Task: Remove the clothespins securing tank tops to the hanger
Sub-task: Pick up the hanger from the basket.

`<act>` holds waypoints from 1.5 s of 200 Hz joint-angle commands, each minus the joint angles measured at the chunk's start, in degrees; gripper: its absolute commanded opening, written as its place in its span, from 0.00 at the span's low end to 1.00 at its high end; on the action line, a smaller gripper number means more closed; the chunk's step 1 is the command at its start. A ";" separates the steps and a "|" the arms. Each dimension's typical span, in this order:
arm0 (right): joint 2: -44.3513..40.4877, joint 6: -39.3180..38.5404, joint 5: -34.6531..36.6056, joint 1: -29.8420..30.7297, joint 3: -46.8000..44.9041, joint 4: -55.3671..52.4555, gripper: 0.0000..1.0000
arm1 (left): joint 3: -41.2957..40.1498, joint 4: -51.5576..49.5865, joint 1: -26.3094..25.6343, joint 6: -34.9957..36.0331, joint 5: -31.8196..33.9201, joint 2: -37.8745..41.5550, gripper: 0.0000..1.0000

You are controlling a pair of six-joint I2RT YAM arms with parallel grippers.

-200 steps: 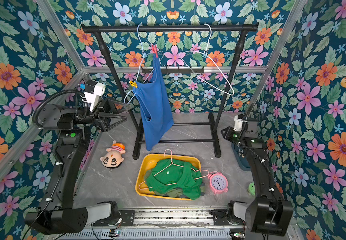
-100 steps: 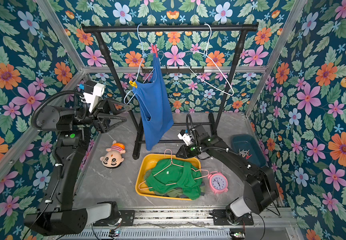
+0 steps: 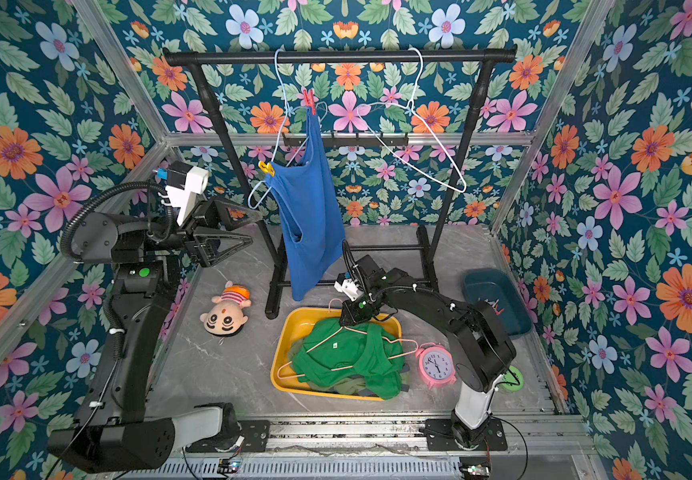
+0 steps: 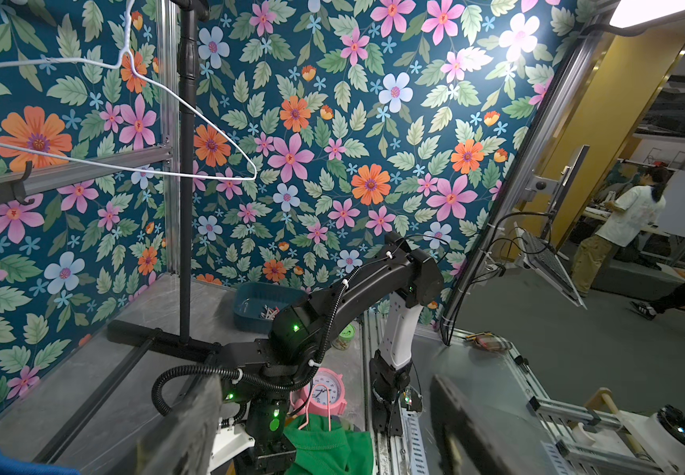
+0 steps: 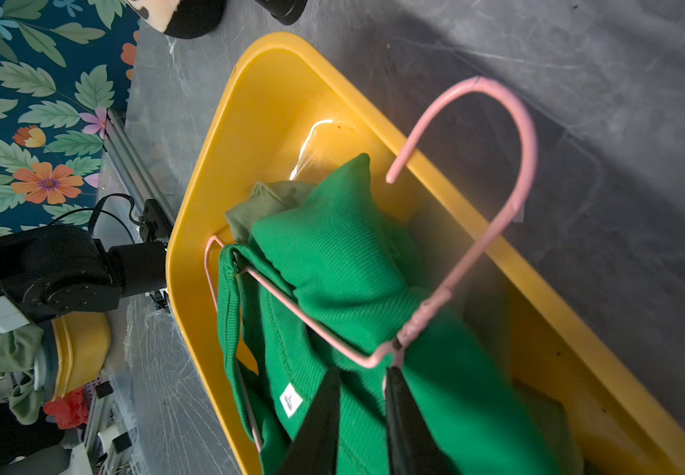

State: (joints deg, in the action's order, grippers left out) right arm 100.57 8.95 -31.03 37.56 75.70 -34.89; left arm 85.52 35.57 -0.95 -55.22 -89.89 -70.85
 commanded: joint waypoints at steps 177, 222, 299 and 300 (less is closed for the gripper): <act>1.20 -8.38 -17.09 0.40 2.45 -4.85 0.16 | 0.00 1.40 0.05 -0.41 -2.40 -0.34 0.82; 4.43 -10.23 -21.56 1.11 6.34 -7.09 0.19 | 0.00 1.30 0.05 -0.41 -2.47 -0.08 0.82; 5.41 -15.15 -18.91 2.51 11.24 -14.22 0.03 | 0.16 1.19 0.06 -0.42 -2.31 -0.08 0.82; 5.33 -15.22 -18.86 2.47 11.28 -14.27 0.03 | 0.13 1.18 0.02 -0.42 -2.31 -0.12 0.82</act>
State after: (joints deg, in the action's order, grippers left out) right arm 107.77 -2.81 -50.89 39.97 86.41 -45.41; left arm 85.52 35.57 -0.95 -55.20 -89.89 -71.11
